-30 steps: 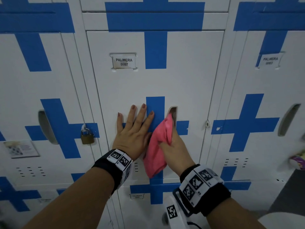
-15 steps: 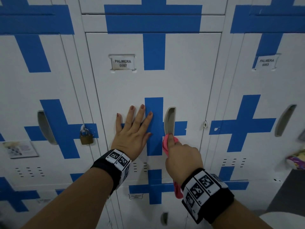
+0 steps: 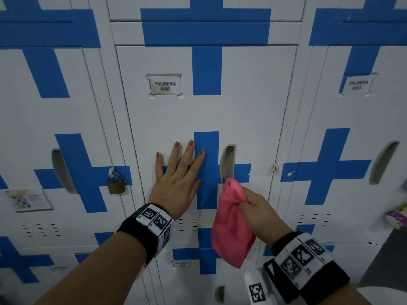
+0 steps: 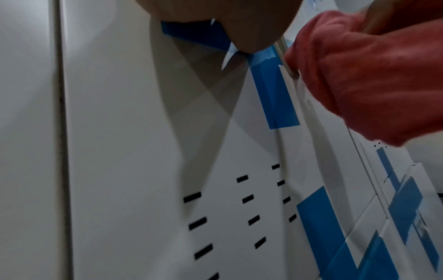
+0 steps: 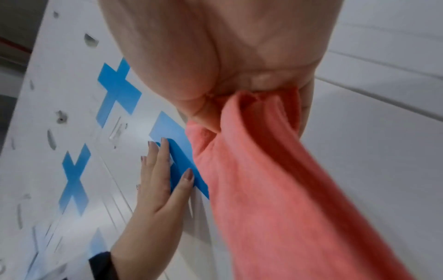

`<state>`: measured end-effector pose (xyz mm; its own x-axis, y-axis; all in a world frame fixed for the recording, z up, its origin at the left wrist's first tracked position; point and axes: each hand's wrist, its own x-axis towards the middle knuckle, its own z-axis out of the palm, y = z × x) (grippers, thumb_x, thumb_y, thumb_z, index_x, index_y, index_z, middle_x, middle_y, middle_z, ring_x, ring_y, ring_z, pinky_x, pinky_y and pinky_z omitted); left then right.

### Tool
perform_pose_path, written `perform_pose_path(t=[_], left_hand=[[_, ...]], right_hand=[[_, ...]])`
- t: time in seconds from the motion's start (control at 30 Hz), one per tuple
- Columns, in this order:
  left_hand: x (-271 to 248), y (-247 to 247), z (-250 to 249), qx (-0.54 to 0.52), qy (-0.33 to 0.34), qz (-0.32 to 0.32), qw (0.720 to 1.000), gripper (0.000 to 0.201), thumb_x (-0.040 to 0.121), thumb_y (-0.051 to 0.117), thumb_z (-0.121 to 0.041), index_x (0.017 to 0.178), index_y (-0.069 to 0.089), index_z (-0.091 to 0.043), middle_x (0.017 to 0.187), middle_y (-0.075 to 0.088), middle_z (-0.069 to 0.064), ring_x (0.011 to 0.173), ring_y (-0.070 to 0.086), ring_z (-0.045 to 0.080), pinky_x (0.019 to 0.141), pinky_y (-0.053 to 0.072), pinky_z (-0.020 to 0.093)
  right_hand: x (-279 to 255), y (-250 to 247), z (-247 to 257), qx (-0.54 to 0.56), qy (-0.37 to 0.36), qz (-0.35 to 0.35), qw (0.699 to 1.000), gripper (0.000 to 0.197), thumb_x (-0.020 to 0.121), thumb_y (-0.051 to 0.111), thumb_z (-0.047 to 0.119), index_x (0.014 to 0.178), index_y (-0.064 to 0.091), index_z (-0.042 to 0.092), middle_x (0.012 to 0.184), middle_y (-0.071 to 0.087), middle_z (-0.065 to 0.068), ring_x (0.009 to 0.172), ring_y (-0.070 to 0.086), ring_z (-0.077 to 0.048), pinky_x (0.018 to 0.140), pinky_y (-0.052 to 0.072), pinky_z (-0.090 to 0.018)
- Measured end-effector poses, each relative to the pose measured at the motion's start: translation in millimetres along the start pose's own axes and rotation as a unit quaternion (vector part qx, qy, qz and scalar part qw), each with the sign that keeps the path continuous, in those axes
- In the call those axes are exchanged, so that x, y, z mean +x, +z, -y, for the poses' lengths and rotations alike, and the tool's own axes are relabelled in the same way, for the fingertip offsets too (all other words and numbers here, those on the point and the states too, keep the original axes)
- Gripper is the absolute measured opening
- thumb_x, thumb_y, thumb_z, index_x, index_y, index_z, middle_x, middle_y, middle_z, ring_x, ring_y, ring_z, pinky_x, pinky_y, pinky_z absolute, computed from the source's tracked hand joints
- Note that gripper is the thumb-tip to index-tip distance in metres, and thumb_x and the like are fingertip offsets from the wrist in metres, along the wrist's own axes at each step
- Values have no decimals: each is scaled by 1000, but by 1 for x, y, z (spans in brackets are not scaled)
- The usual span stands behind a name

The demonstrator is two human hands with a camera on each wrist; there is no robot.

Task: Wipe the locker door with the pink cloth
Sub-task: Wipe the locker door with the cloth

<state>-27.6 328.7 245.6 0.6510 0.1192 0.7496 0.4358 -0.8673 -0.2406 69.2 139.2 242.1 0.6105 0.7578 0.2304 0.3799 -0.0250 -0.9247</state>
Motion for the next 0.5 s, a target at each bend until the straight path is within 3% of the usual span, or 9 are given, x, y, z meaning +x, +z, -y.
perform_pose_path(t=[0.07, 0.13, 0.23, 0.3, 0.37, 0.43, 0.5], left_hand=[[-1, -8, -4, -11, -2, 20, 1000, 63, 92, 35, -41, 149, 13, -25, 159, -6, 5, 145, -6, 29, 111, -3, 59], [-3, -18, -10, -33, -10, 38, 999, 55, 95, 29, -44, 147, 21, -30, 158, 1, 8, 145, -4, 30, 110, -3, 59], [-5, -31, -22, -161, -14, 43, 986, 53, 98, 14, -51, 144, 28, -30, 158, 8, 6, 146, -4, 25, 114, -5, 52], [-6, -39, -31, -297, 16, 47, 954, 57, 96, 21, -57, 141, 35, -26, 155, 24, 0, 145, 11, 15, 117, 7, 44], [-6, -45, -43, -403, 12, 64, 913, 57, 90, 42, -57, 140, 33, -30, 147, 38, -7, 136, 32, 4, 112, 27, 31], [-6, -50, -55, -499, -54, 75, 862, 61, 82, 62, -46, 134, 31, -41, 130, 52, -16, 117, 51, -1, 100, 42, 24], [-6, -50, -62, -570, -125, 73, 809, 61, 79, 70, -32, 128, 35, -42, 108, 62, -15, 97, 63, 4, 88, 51, 30]], right_hand=[[0, -2, 1, 7, -23, 25, 999, 30, 97, 46, 15, 120, 57, 31, 102, 67, 9, 97, 63, -8, 88, 49, -22], [2, -7, 4, -46, -42, 51, 997, 34, 96, 45, 10, 121, 58, 28, 104, 66, 10, 97, 62, -4, 88, 48, -22], [5, -14, 15, -111, -67, 67, 989, 33, 93, 45, 5, 103, 63, 31, 95, 66, 7, 90, 62, -9, 81, 50, -26], [6, -19, 26, -87, -87, 70, 990, 36, 88, 45, -4, 93, 65, 25, 89, 67, 1, 85, 63, -14, 77, 51, -29], [6, -23, 36, -61, -103, 79, 990, 44, 81, 43, -13, 91, 65, 23, 88, 67, 0, 83, 62, -11, 76, 49, -22], [7, -27, 41, -43, -119, 67, 990, 51, 76, 40, -18, 97, 63, 24, 92, 67, 1, 87, 62, -8, 78, 47, -17], [8, -28, 41, -12, -119, 45, 992, 54, 77, 38, -18, 107, 58, 22, 96, 67, -5, 90, 63, -12, 80, 47, -18]])
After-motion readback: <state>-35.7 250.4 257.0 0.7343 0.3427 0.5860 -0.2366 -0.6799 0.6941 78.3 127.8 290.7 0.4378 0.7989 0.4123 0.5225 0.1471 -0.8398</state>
